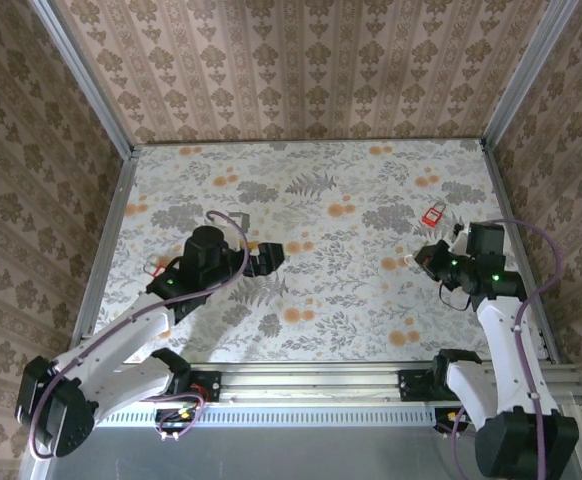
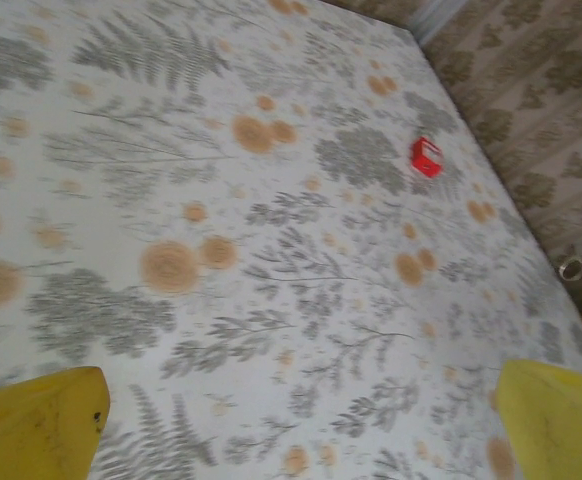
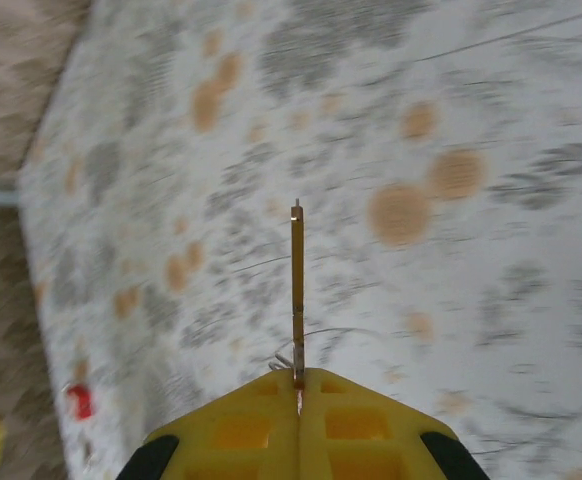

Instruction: Unlock with the key

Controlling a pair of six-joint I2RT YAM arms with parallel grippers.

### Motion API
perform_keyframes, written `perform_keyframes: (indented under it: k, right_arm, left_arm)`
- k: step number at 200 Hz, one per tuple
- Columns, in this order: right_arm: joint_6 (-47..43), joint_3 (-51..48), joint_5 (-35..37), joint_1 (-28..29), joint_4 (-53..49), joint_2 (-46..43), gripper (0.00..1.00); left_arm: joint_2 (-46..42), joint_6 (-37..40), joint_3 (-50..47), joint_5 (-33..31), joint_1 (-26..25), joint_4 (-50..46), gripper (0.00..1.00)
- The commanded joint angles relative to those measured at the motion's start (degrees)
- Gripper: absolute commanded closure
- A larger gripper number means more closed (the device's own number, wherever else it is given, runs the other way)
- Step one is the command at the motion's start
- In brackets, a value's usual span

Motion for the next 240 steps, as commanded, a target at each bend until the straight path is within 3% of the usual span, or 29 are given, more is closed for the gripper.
perform_keyframes:
  k: [1, 30, 53, 74, 138, 170, 240]
  right_arm:
    - [5.91, 2.11, -4.42, 5.22, 6.47, -1.12, 1.00]
    - [9.72, 2.72, -5.82, 13.62, 16.67, 0.96, 1.00]
    - [3.19, 5.38, -6.72, 21.13, 17.68, 3.53, 1.00]
    - [-2.00, 4.75, -9.21, 24.34, 17.76, 3.23, 1.00]
    - [-8.96, 3.60, -19.01, 26.20, 19.54, 3.80, 1.00]
    - [-12.19, 5.79, -20.61, 27.41, 16.22, 6.15, 1.00]
    - [-13.54, 6.51, -22.16, 29.02, 14.84, 8.26, 1.00]
  left_arm:
    - [2.56, -6.30, 0.38, 3.44, -3.52, 11.57, 0.00]
    - [7.21, -7.37, 1.71, 4.05, -9.26, 21.58, 0.00]
    - [11.44, -10.18, 4.64, 6.43, -9.50, 23.49, 0.00]
    - [13.11, -12.61, 6.40, 8.29, -9.07, 24.67, 0.01]
    - [16.33, -11.03, 9.48, 16.11, -8.81, 24.57, 0.09]
    - [17.86, -10.08, 9.92, 20.07, -8.79, 25.25, 0.13]
    - [19.88, -6.85, 11.22, 22.59, -8.79, 22.10, 0.27]
